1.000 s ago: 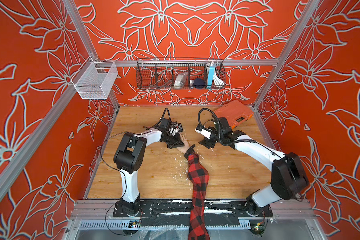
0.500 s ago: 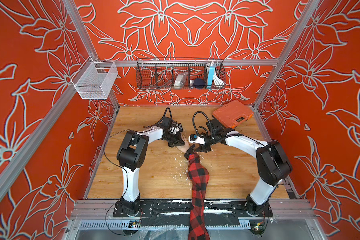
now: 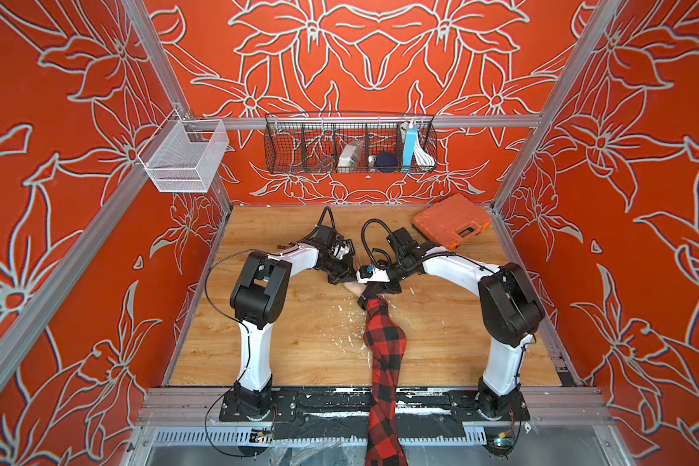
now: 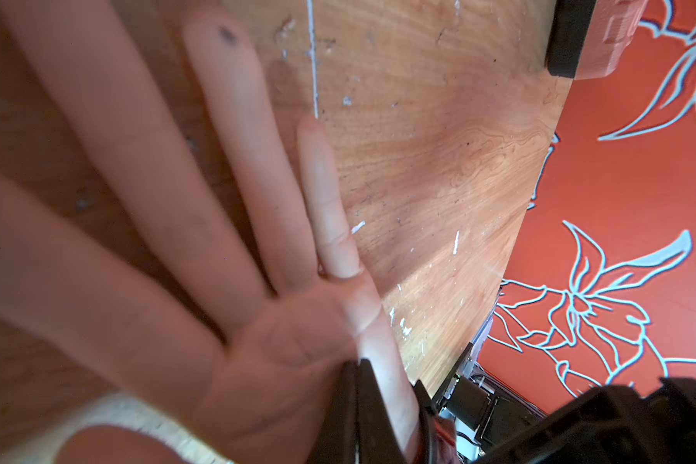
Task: Take off the watch
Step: Untie the watch from the hand.
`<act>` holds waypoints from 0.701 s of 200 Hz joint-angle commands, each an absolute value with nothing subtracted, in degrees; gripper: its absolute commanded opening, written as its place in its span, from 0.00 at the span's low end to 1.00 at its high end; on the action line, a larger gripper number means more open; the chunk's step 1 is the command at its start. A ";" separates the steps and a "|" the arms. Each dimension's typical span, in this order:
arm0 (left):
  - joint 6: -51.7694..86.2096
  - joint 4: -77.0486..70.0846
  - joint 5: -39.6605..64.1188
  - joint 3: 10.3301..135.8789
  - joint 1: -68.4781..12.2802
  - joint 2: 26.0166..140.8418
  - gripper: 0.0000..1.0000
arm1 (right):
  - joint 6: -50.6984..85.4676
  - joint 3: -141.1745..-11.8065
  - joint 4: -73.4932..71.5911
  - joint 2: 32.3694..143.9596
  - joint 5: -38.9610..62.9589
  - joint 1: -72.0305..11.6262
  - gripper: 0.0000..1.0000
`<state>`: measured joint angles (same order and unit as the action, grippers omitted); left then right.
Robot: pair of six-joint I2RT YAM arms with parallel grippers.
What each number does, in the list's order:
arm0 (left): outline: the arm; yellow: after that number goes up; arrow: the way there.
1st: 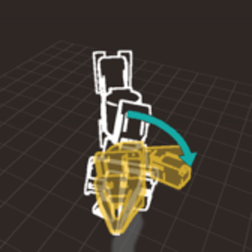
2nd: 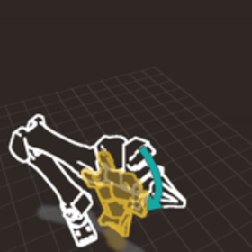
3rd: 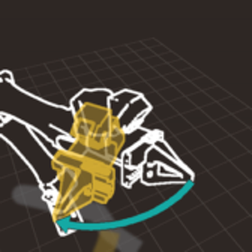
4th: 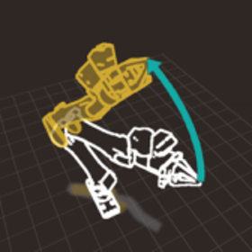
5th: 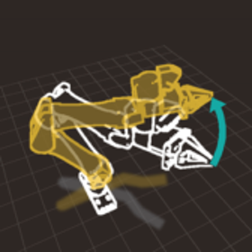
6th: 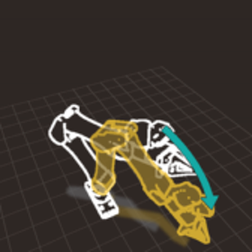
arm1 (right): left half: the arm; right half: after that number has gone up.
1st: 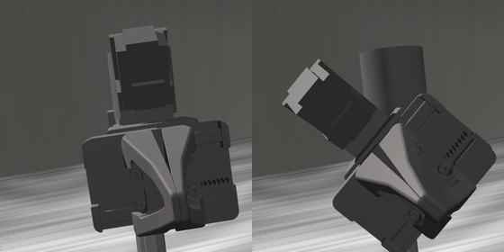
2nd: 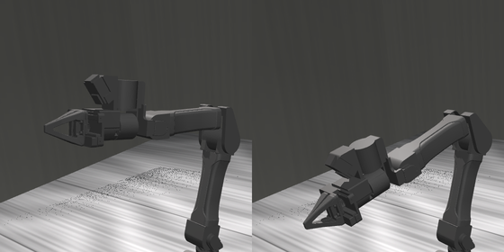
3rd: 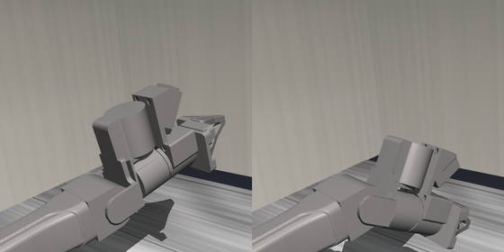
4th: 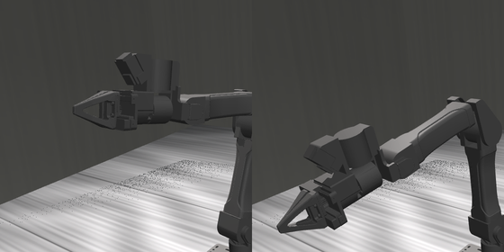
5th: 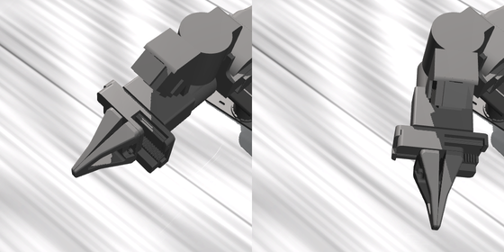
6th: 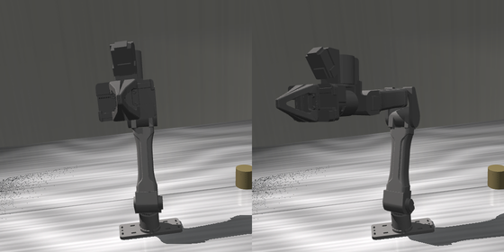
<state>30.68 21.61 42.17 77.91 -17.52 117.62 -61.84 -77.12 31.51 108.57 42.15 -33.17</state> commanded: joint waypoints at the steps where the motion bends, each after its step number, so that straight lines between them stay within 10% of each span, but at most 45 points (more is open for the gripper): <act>1: 29.49 23.99 38.49 77.48 -17.23 120.93 0.07 | -66.88 -79.97 38.86 110.87 44.96 -34.51 0.36; 140: 29.56 23.91 38.94 77.70 -17.23 121.82 0.06 | -69.34 -85.16 44.65 115.84 40.17 -38.73 0.40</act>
